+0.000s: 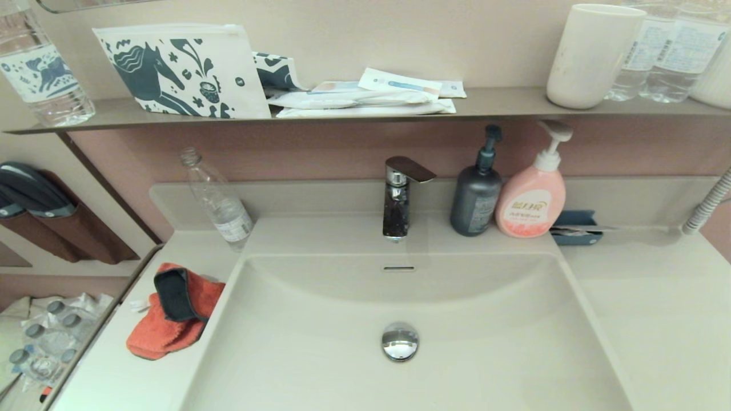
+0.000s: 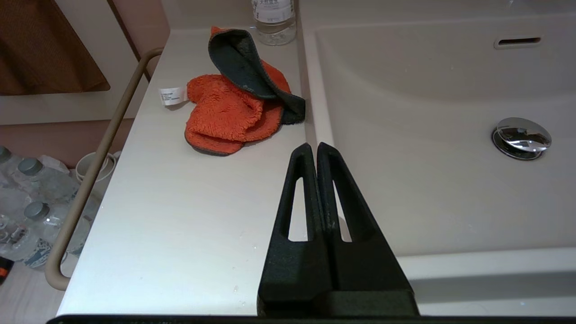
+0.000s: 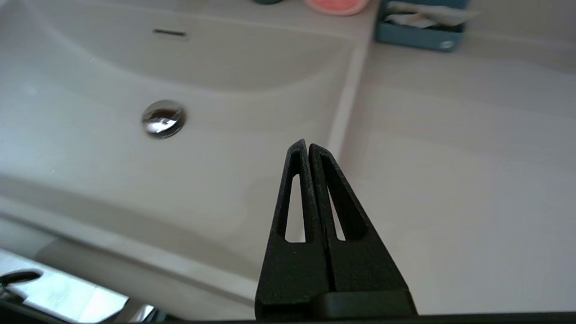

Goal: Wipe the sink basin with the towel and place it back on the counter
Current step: Turn on the faucet

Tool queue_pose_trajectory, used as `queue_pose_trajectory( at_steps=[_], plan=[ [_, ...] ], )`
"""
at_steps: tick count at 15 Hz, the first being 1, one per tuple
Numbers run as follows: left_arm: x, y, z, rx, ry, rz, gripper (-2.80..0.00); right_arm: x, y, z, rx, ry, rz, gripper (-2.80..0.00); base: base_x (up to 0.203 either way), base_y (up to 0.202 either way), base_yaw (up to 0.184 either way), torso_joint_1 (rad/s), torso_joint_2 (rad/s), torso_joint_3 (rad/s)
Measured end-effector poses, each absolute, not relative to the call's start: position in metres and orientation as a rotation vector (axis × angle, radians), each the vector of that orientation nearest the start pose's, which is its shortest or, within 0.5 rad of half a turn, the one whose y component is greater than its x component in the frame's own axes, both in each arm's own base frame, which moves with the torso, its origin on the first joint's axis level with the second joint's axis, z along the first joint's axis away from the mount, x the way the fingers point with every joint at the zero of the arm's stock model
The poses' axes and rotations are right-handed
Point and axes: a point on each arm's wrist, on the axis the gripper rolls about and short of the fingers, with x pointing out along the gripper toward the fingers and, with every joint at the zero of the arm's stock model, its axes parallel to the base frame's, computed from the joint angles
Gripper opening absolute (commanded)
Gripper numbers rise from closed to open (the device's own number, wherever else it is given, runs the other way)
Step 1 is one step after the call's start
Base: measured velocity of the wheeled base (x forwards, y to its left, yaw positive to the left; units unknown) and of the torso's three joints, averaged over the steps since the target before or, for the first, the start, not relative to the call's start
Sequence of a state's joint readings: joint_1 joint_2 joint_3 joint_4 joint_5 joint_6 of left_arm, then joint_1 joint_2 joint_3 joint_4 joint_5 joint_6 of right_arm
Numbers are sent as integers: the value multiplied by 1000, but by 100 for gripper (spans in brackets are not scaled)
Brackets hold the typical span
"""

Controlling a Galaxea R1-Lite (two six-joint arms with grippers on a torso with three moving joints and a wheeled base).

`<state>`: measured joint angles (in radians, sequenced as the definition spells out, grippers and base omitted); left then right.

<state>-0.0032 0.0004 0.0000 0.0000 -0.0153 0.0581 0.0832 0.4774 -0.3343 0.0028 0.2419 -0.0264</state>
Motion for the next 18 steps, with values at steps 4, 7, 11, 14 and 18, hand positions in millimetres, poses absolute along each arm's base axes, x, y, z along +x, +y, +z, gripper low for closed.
queue_pose_trajectory(
  at_steps=[4, 7, 11, 14, 18],
  plan=[
    [-23, 0, 75, 58, 0, -18, -280, 34, 10, 177, -2, 207, 403, -280, 0, 0, 0, 0, 0, 0],
    [-23, 0, 75, 58, 0, -19, -280, 52, 13, 187, 0, 240, 427, -280, 0, 0, 0, 0, 0, 0],
    [-23, 0, 75, 58, 0, -19, -280, 77, 20, 199, -9, 298, 458, -280, 0, 0, 0, 0, 0, 0],
    [-23, 0, 75, 58, 0, -19, -280, 98, 33, 203, -23, 326, 476, -280, 0, 0, 0, 0, 0, 0],
    [-23, 0, 75, 58, 0, -19, -280, 126, 64, 201, -36, 323, 495, -280, 0, 0, 0, 0, 0, 0]
  ],
)
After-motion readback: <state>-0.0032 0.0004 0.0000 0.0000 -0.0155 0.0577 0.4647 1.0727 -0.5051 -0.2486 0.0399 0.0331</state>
